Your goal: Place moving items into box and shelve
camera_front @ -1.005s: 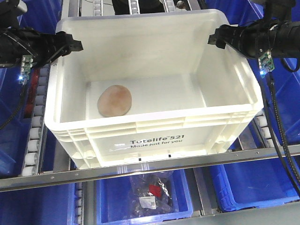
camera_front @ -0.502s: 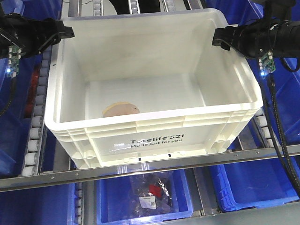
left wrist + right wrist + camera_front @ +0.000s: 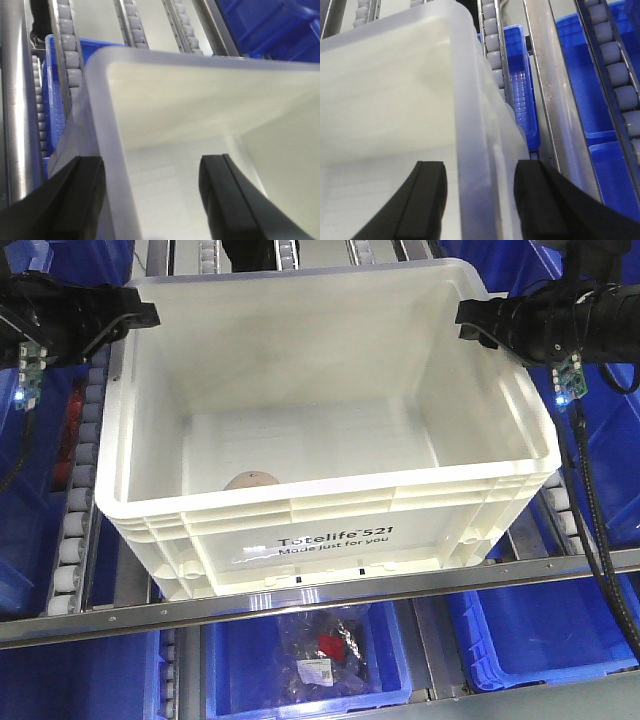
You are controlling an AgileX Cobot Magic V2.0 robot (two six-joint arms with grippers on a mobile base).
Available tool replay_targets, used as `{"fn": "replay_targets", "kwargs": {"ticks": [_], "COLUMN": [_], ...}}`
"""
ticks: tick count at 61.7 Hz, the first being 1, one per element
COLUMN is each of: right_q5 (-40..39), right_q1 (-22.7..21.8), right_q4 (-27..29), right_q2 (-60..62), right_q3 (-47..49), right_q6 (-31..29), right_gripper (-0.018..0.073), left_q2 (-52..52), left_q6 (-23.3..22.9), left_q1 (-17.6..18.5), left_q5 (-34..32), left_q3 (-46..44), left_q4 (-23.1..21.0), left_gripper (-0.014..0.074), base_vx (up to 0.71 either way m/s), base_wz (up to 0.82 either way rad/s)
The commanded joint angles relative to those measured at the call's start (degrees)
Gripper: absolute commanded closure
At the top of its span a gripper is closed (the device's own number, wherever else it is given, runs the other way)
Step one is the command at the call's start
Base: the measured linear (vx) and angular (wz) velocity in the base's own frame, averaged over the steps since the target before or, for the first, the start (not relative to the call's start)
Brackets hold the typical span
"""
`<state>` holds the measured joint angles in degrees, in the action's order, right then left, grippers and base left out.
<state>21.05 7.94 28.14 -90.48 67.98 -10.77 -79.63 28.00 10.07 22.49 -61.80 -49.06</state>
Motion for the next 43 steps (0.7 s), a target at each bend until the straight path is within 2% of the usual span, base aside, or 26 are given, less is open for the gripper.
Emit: {"fn": "replay_targets", "kwargs": {"ticks": [1, 12, 17, 23, 32, 36, 40, 43], "right_q5": [-3.4, -3.4, -3.4, -3.4, -3.4, -3.4, -3.4, -3.4], "right_q1": [-0.1, -0.1, -0.1, -0.1, -0.1, -0.1, -0.1, -0.1], "right_q4": [0.6, 0.6, 0.6, 0.6, 0.6, 0.6, 0.6, 0.6], "right_q2": [2.6, 2.6, 2.6, 2.6, 2.6, 2.6, 2.6, 2.6], "right_q3": [2.0, 2.0, 2.0, 2.0, 2.0, 2.0, 2.0, 2.0], "right_q6": [-0.6, -0.6, -0.6, -0.6, -0.6, -0.6, -0.6, -0.6], "right_gripper": [0.0187, 0.0193, 0.0193, 0.0193, 0.0193, 0.0193, 0.0193, 0.0193], "left_q2": [4.8, 14.7, 20.2, 27.4, 42.2, 48.3, 54.8, 60.9], "left_q6": [-0.4, -0.2, -0.3, -0.3, -0.5, -2.2, -7.1, -17.1], "left_q1": [2.6, 7.6, 8.3, 8.3, 8.3, 8.3, 8.3, 8.3], "left_q5": [-1.1, -3.5, -4.2, -3.1, -3.7, -4.3, -6.0, -8.1], "left_q3": [0.7, 8.5, 12.0, 15.7, 23.7, 27.4, 32.0, 37.4], "left_q4": [-2.0, -0.1, 0.3, 3.2, 11.9, 16.2, 22.8, 32.2], "left_gripper": [0.0094, 0.0094, 0.0094, 0.0094, 0.0094, 0.0094, 0.0094, 0.0106], "base_vx": [0.0, 0.0, 0.0, 0.0, 0.0, 0.0, 0.0, 0.0], "base_wz": [0.0, 0.0, 0.0, 0.0, 0.0, 0.0, 0.0, 0.0]}}
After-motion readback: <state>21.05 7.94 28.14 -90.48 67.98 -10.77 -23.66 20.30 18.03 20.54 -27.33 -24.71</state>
